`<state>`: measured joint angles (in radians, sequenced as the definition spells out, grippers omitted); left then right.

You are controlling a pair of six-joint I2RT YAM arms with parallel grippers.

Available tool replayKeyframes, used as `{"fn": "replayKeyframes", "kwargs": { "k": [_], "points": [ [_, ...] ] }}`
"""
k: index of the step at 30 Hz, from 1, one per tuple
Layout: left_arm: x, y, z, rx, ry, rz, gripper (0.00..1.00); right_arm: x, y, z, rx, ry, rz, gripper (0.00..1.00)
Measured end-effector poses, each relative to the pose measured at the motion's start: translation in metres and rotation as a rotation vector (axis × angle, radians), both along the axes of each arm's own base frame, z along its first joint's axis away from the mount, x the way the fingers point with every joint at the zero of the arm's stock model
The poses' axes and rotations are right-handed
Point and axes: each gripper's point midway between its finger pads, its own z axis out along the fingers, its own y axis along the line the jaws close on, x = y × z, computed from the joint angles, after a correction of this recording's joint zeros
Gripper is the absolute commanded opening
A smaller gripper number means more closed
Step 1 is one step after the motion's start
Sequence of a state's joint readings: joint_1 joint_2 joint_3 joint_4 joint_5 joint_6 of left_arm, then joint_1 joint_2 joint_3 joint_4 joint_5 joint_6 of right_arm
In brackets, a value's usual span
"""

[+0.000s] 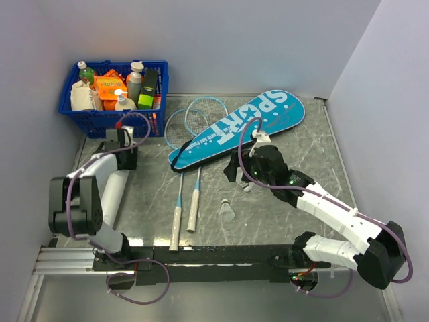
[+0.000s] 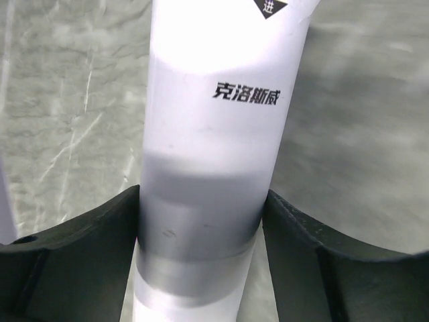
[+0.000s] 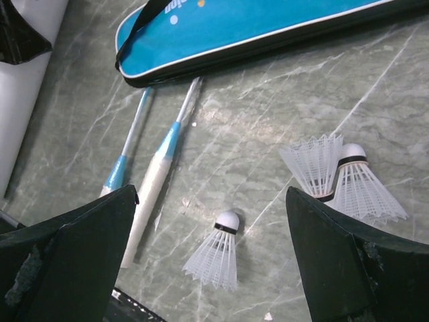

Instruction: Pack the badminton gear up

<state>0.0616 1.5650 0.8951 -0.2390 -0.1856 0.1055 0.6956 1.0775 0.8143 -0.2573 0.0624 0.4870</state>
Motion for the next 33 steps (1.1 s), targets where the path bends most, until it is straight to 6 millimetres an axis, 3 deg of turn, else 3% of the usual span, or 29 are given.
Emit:
{"fn": "replayKeyframes", "kwargs": {
  "k": [3, 8, 13, 22, 28, 33],
  "points": [
    [-0.005, -0.031, 0.025, 0.021, -0.045, -0.077, 0.01, -0.005, 0.002, -0.002, -0.009, 0.010, 0.013, 1.00],
    [-0.012, -0.091, 0.088, 0.006, -0.218, -0.234, 0.01, -0.013, -0.001, -0.007, -0.034, 0.035, 0.036, 1.00],
    [-0.040, -0.135, 0.126, -0.091, -0.340, -0.384, 0.01, -0.031, -0.003, 0.002, -0.052, 0.035, 0.133, 1.00],
    [-0.107, -0.206, 0.163, -0.334, -0.450, -0.736, 0.01, -0.075, -0.005, 0.061, 0.007, -0.045, 0.337, 0.99],
    [-0.151, -0.257, 0.162, -0.430, -0.400, -0.992, 0.01, -0.095, -0.004, 0.096, 0.025, -0.082, 0.447, 0.97],
    [-0.178, -0.283, 0.159, -0.476, -0.355, -1.139, 0.01, -0.106, -0.005, 0.120, 0.036, -0.129, 0.511, 0.93]
  ]
}}
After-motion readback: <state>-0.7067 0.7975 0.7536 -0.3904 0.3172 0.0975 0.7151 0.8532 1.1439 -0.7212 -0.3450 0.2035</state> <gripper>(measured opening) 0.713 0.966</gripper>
